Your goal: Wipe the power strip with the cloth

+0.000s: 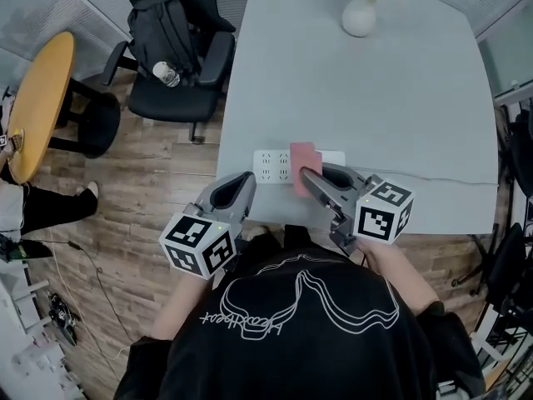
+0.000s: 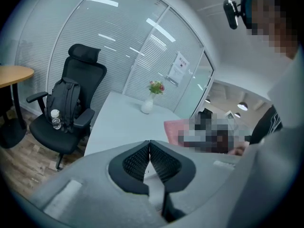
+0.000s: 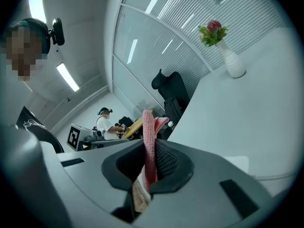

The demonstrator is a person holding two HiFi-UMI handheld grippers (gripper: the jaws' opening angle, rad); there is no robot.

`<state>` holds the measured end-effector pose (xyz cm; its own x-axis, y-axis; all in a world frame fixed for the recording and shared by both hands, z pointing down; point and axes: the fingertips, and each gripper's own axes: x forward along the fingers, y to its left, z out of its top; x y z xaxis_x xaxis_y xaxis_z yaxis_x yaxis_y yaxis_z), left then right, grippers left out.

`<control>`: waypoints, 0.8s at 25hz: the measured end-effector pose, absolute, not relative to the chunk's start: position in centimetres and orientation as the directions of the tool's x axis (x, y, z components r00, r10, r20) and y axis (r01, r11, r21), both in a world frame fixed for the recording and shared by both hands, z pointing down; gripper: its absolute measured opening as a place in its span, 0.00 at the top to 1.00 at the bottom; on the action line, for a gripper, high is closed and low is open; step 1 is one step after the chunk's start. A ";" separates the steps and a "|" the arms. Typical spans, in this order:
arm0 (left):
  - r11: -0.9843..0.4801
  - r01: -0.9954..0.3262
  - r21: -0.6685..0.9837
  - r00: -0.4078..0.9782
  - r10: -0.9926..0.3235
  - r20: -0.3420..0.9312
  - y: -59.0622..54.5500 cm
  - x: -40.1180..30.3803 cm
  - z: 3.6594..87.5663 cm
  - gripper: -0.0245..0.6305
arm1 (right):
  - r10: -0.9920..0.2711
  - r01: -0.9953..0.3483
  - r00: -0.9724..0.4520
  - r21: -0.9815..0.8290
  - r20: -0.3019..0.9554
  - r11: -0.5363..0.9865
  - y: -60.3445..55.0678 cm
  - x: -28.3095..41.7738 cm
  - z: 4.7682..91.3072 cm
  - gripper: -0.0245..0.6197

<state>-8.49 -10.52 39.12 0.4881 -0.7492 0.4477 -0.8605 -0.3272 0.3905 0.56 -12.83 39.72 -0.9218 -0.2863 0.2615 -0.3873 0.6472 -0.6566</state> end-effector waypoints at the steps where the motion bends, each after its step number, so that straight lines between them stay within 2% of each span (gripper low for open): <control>1: -0.324 -0.857 0.400 0.492 -0.743 0.454 -10.8 -9.4 39.5 0.94 | -0.287 -0.393 -0.919 -0.661 0.269 0.639 -13.1 -0.3 40.1 0.91; 20: -0.411 -0.765 0.496 0.641 -0.561 0.524 -12.2 -13.6 45.4 0.94 | -0.354 -0.550 -0.835 -0.645 0.421 0.531 -13.3 -6.5 45.5 0.91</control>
<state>-13.61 -12.22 45.36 0.6410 -0.5606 0.5243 -0.7650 -0.4109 0.4960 -6.55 -13.30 45.48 -0.8352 -0.3537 0.4211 -0.5499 0.5308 -0.6449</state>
